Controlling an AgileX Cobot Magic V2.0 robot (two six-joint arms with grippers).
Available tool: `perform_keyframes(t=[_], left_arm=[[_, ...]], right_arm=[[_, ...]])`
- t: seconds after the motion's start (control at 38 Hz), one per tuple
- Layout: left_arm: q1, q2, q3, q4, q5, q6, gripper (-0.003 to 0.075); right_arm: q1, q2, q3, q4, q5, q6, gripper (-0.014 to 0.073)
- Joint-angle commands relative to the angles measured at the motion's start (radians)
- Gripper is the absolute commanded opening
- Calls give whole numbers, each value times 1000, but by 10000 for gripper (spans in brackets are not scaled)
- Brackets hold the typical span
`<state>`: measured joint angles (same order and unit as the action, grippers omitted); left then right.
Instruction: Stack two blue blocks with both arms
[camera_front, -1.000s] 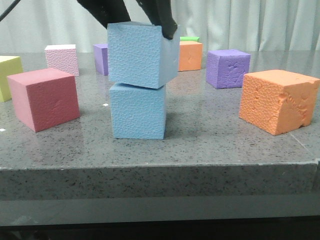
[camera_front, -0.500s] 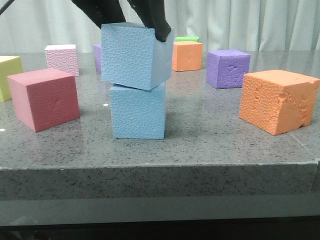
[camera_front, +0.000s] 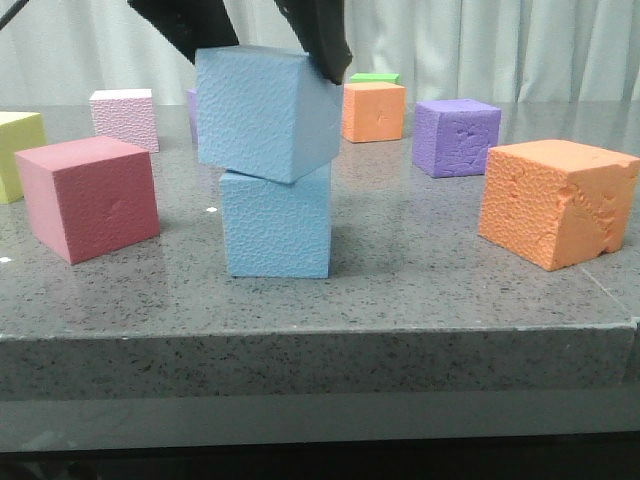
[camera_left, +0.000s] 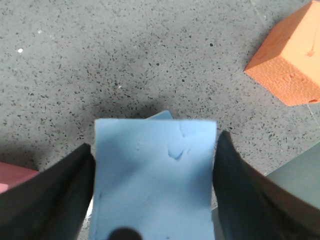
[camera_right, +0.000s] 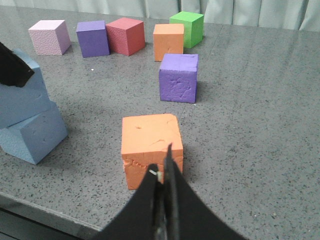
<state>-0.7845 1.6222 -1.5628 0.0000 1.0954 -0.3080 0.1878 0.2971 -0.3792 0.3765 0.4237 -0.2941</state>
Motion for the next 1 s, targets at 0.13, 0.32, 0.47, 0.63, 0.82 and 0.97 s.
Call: perform_keyframes(t=[0.13,0.32,0.47,0.63,0.82,0.97], left_arm=[[-11,-48,-23,0,-32,0,484],[-11,-50,-25,0,-32,0,484],[-11,-51,-58,33,-12,0,484],[-11,-51,-117,40,9,0,484],[-11,-51,-168,84,35,0,473],[-9,-51,-169,110,66,0,353]], right_arm=[[-8,7,-27,18,-68,-1,-57],[-8,7,-27,18,-68,-1,-57],[-8,7,-27,18,-67,-1,-57],[-8,7,-27,18,-66,-1,-57],[-8,7,-27,18,-66,-1,-57],[-8,7,-27,18,-66,-1,-57]])
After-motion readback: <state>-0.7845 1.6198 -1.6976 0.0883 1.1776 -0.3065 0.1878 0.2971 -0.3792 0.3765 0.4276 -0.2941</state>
